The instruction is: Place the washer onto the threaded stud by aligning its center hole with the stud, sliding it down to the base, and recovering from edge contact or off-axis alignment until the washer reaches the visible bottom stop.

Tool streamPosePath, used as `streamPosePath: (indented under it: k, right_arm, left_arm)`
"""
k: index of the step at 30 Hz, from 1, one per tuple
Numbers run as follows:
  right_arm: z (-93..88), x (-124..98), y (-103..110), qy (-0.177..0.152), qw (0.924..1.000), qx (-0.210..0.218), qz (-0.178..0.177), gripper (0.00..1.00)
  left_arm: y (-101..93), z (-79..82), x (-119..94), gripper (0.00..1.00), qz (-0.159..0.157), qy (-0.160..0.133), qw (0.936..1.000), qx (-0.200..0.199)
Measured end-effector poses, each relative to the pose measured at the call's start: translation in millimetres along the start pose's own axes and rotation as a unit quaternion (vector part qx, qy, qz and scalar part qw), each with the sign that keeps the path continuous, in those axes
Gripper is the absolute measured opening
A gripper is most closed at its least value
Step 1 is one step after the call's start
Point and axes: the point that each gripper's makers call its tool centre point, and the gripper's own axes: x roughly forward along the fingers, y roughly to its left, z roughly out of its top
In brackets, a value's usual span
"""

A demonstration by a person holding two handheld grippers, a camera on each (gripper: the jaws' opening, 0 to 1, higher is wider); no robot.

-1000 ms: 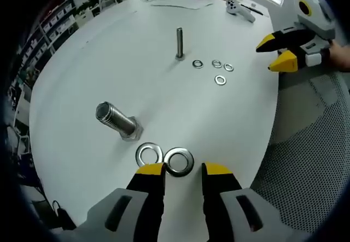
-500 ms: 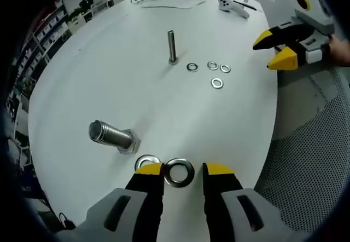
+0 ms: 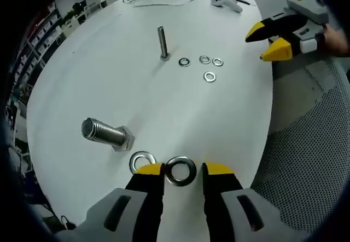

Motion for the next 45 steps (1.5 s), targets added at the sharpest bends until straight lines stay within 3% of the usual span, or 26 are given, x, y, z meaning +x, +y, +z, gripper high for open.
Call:
streamPosePath:
  k: [8,14,25,28,45]
  right_arm:
    - [0.3,-0.2,0.1,-0.001,1.0,0.0,0.0,0.34]
    - [0.8,-0.3,-0.8,-0.002,1.0,-0.001,-0.001,0.34]
    - [1.0,-0.5,-1.5,-0.003,1.0,-0.001,-0.003,0.34]
    - [1.5,-0.6,-1.6,-0.004,1.0,-0.001,-0.004,0.34]
    - [1.9,-0.9,-1.8,-0.005,1.0,-0.001,-0.006,0.34]
  left_arm:
    - [-2.2,-4.4,-1.7,0.25,-0.002,0.012,0.9997,0.022]
    - [-3.7,-1.7,-0.5,0.23,-0.011,0.037,0.9989,0.026]
    - [-9.2,-3.9,-1.0,0.28,-0.035,0.085,0.9923,0.082]
    - [-9.2,-5.0,-0.6,0.28,-0.028,0.09,0.9902,0.103]
    - [-8.9,-6.9,-0.4,0.26,-0.027,0.111,0.9873,0.11]
